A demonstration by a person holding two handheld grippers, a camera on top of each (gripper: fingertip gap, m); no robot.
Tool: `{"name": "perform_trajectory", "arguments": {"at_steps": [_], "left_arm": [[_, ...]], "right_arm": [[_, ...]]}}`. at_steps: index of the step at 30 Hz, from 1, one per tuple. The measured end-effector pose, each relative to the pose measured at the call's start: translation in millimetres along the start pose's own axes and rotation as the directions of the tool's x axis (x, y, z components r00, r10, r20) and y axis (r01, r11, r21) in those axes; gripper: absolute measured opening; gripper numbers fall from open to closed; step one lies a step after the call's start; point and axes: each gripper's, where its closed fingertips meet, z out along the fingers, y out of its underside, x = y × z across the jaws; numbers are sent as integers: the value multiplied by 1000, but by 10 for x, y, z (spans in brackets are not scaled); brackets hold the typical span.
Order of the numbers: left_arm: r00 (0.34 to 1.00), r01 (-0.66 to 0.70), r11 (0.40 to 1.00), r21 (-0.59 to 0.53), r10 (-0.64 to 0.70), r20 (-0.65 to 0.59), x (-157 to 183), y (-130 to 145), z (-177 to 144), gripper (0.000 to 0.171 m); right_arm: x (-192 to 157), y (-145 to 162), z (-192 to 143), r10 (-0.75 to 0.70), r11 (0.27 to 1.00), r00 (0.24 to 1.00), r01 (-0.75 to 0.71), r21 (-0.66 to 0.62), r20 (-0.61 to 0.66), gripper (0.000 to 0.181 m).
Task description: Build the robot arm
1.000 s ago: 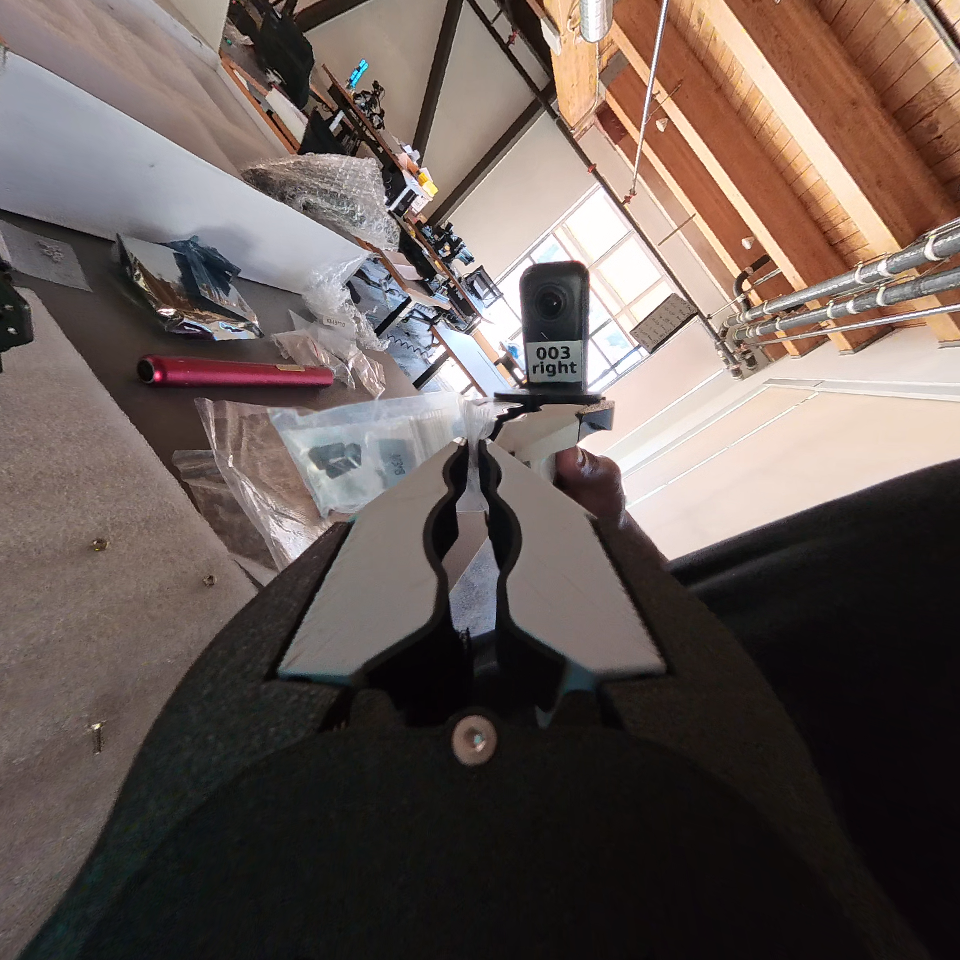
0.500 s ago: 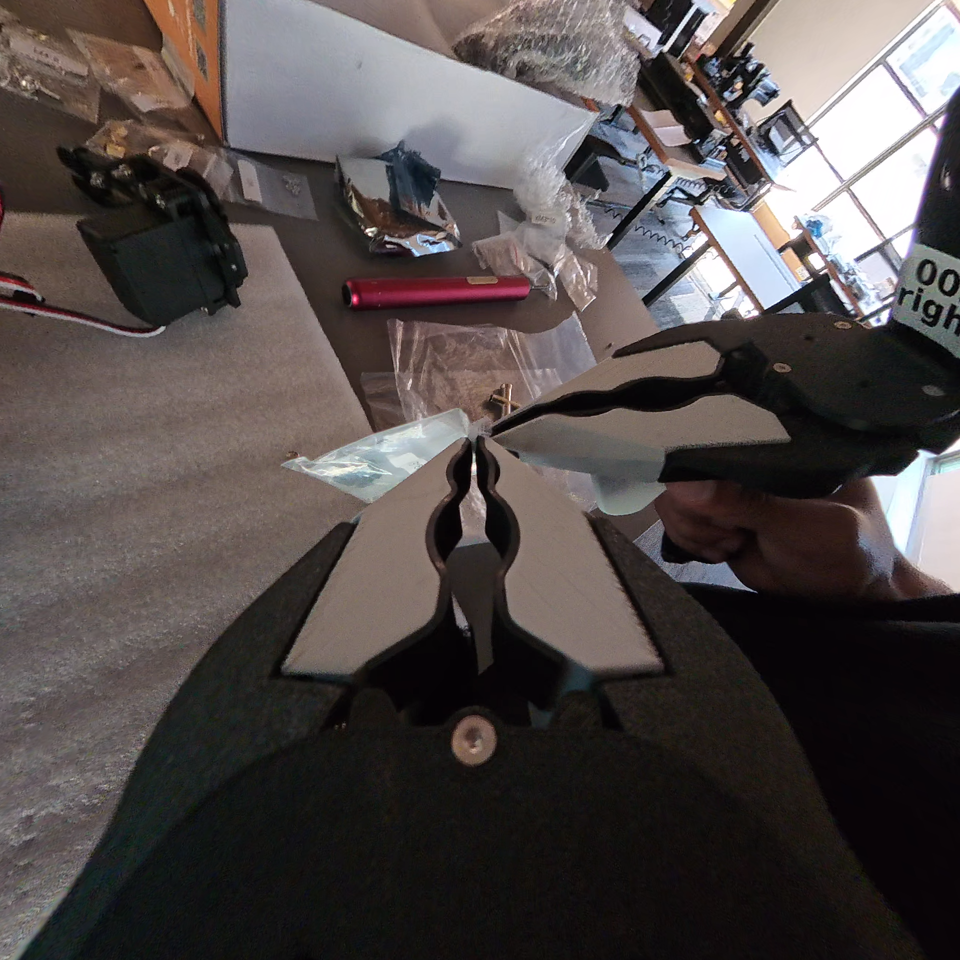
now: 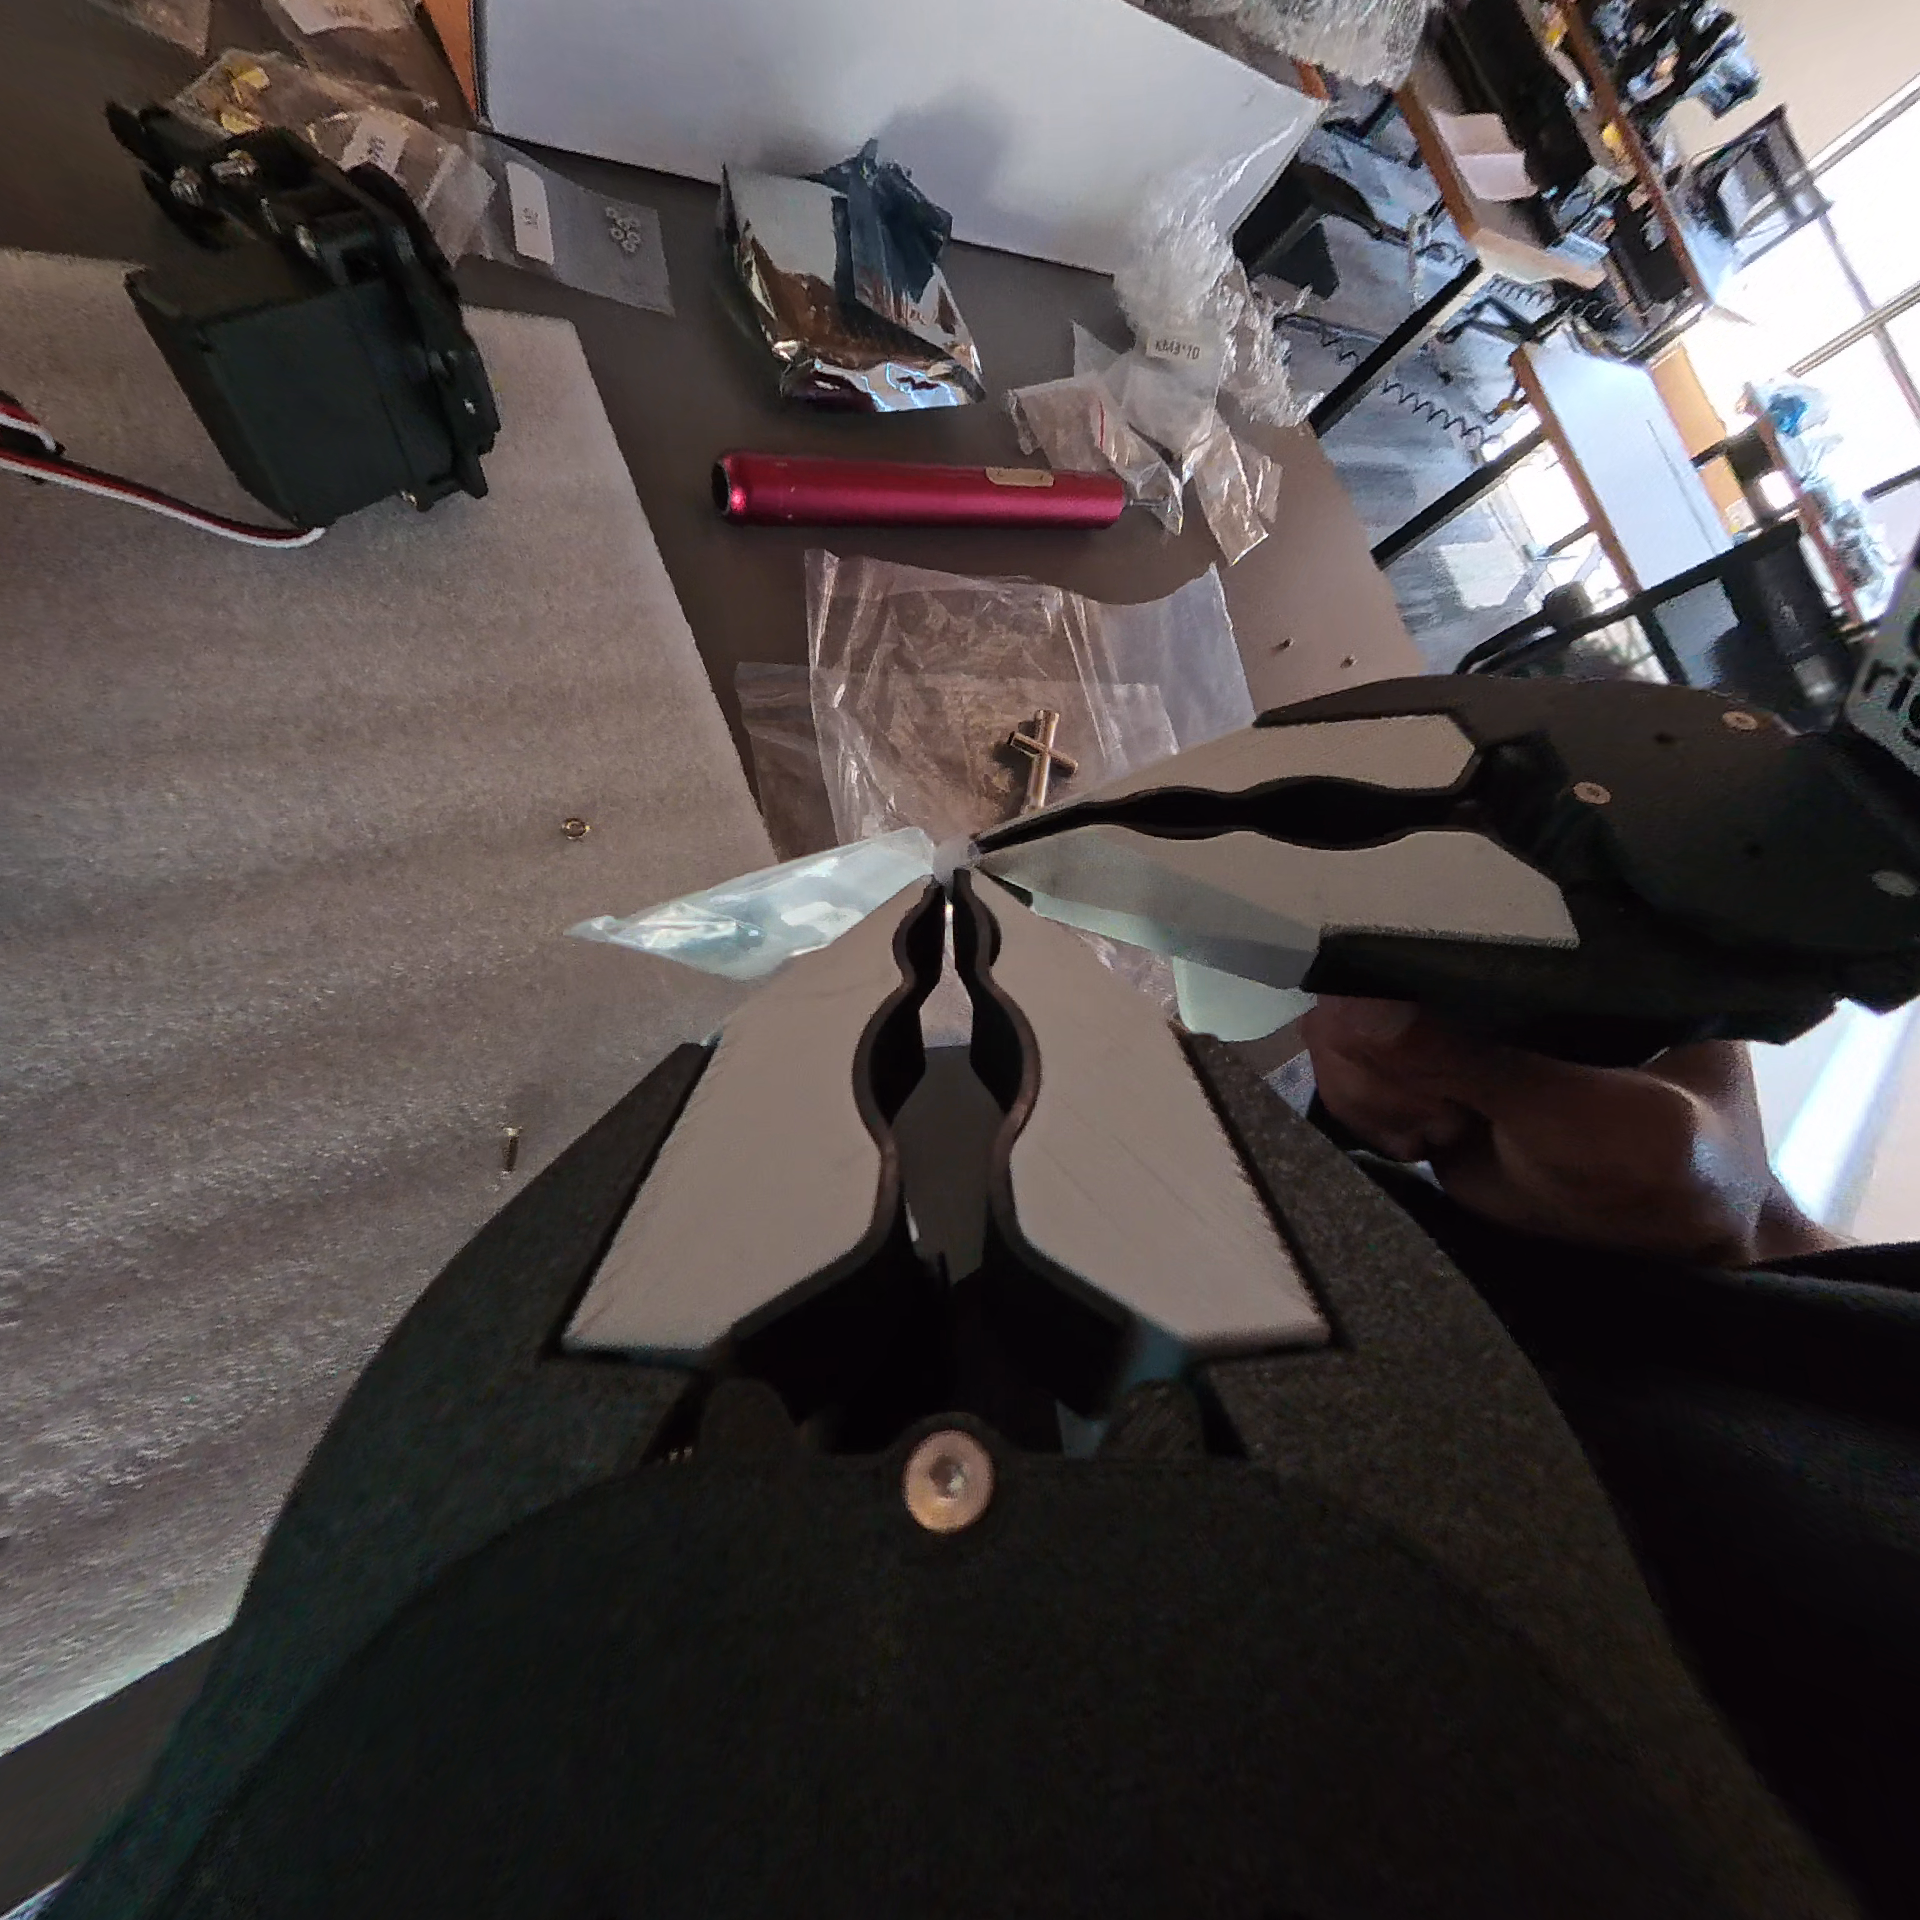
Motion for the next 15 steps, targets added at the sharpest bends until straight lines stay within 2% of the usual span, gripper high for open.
{"name": "perform_trajectory", "arguments": {"at_steps": [4, 8, 10, 15], "left_arm": [[999, -37, 999, -26, 37, 21, -5, 22, 6, 0], [999, -28, 999, -33, 27, -27, 28, -30, -37, 0], [997, -75, 996, -48, 75, -7, 2, -36, -51, 0], [995, -81, 994, -69, 77, -63, 41, -10, -52, 0]], "right_arm": [[-21, 20, 4, 65, 998, 995, -66, 2, 72, 0], [-70, -46, -54, 1, 1000, 991, -1, 1, 136, 0], [-69, -142, -105, -12, 999, 986, 6, 36, 165, 0], [-155, -100, -81, -84, 996, 965, 91, -18, 248, 5]]}}
